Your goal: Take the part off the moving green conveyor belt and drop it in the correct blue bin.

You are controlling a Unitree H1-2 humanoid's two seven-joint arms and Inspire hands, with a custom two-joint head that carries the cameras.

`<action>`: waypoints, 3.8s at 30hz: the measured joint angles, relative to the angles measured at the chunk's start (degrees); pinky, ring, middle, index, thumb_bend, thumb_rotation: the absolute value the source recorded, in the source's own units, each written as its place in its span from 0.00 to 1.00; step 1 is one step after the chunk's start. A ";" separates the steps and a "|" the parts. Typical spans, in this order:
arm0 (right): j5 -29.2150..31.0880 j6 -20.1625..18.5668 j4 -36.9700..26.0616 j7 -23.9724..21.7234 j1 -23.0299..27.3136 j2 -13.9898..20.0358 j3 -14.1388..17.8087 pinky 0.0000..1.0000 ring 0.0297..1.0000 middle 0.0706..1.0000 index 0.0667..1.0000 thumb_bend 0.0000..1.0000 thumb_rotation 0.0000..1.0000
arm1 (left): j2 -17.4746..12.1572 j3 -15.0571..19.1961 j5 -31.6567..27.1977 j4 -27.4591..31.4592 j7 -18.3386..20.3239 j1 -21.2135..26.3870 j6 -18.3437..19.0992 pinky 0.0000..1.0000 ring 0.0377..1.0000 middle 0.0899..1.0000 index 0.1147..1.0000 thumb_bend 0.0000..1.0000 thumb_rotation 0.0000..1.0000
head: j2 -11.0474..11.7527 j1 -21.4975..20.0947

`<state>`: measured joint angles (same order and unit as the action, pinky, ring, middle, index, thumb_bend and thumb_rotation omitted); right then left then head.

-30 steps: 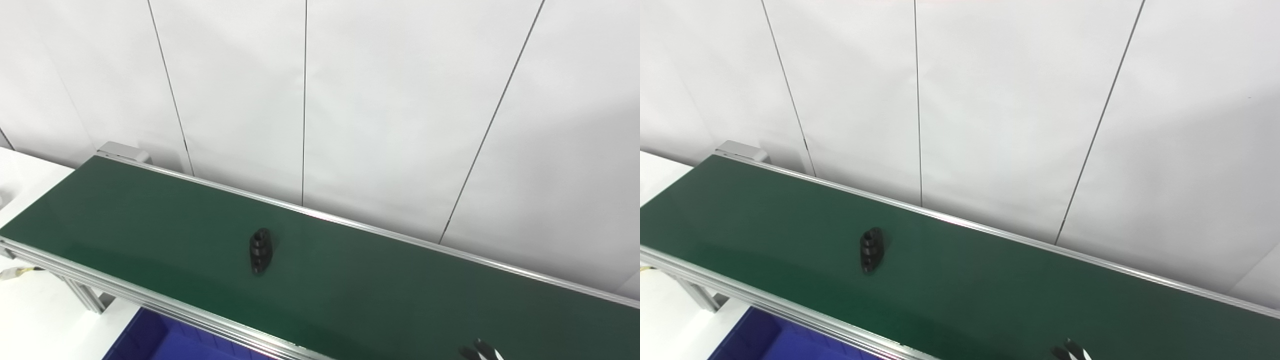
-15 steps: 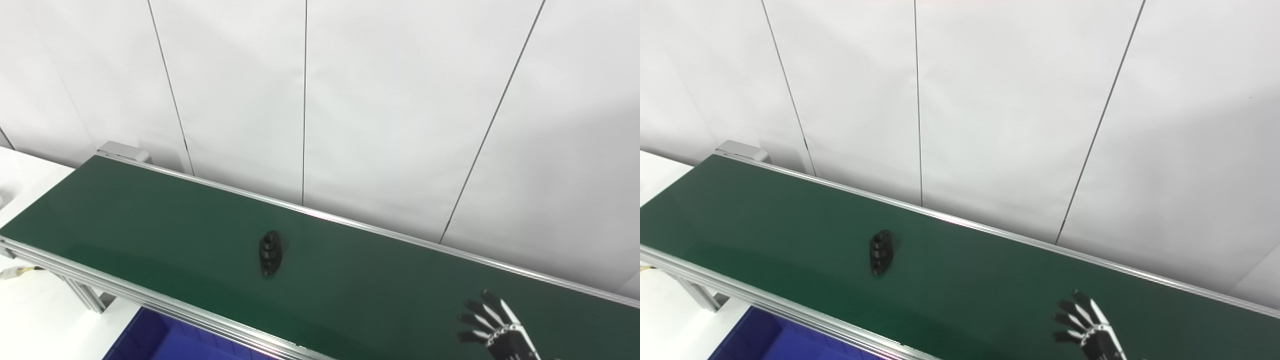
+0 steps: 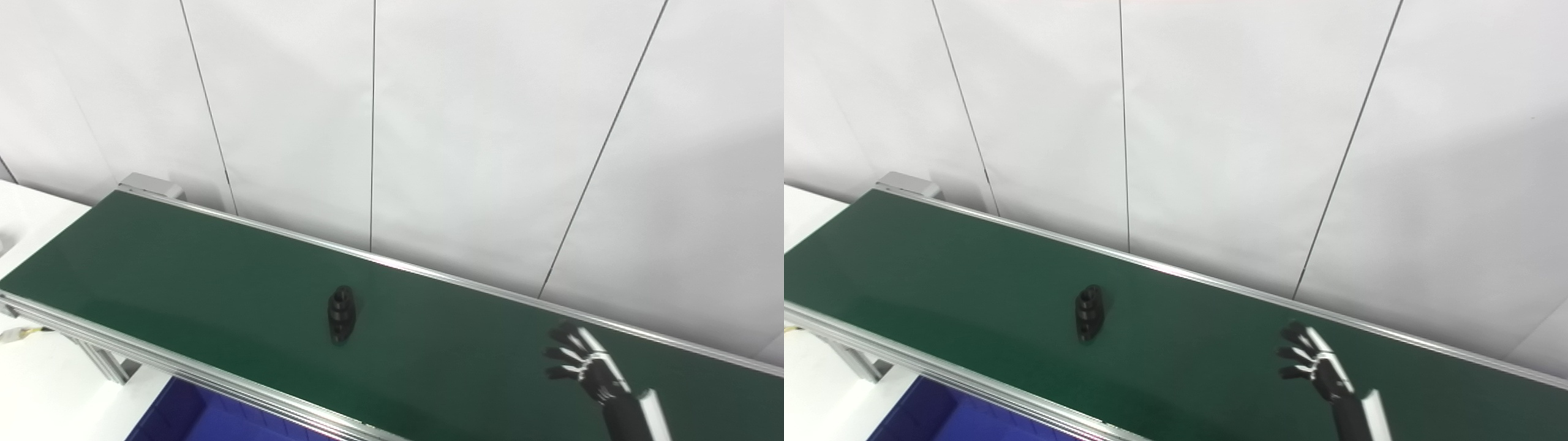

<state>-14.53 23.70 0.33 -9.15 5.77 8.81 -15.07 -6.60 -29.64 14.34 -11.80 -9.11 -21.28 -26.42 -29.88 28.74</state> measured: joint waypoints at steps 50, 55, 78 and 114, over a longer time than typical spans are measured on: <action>-31.83 -9.58 22.30 4.70 25.48 -4.06 -12.74 0.62 0.78 0.83 0.84 0.97 0.67 | 1.70 0.98 1.30 -0.36 0.88 0.48 0.14 0.77 0.87 0.87 0.83 0.98 0.97 | -0.97 0.26; -32.42 -9.64 24.72 5.19 27.02 -5.55 -14.05 0.60 0.78 0.83 0.84 0.98 0.67 | 1.84 1.22 1.29 -0.34 1.59 0.49 0.14 0.78 0.87 0.87 0.83 0.99 0.97 | -1.32 -0.17; -36.66 -11.64 34.53 6.07 31.47 -9.31 -19.72 0.61 0.79 0.83 0.86 0.99 0.66 | 2.18 1.71 1.33 -0.32 3.06 0.45 0.14 0.79 0.88 0.87 0.83 0.99 0.95 | -1.76 -1.58; -36.90 -11.60 44.62 10.07 35.25 -9.02 -22.91 0.43 0.59 0.73 0.80 0.88 0.38 | 2.15 2.08 1.30 2.61 3.43 -1.76 0.22 0.82 0.89 0.88 0.84 0.97 0.93 | -4.31 -2.81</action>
<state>-51.43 12.10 44.96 0.92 41.01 -0.21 -37.98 -4.45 -27.57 15.64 -9.18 -5.68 -23.04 -26.20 -34.19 25.93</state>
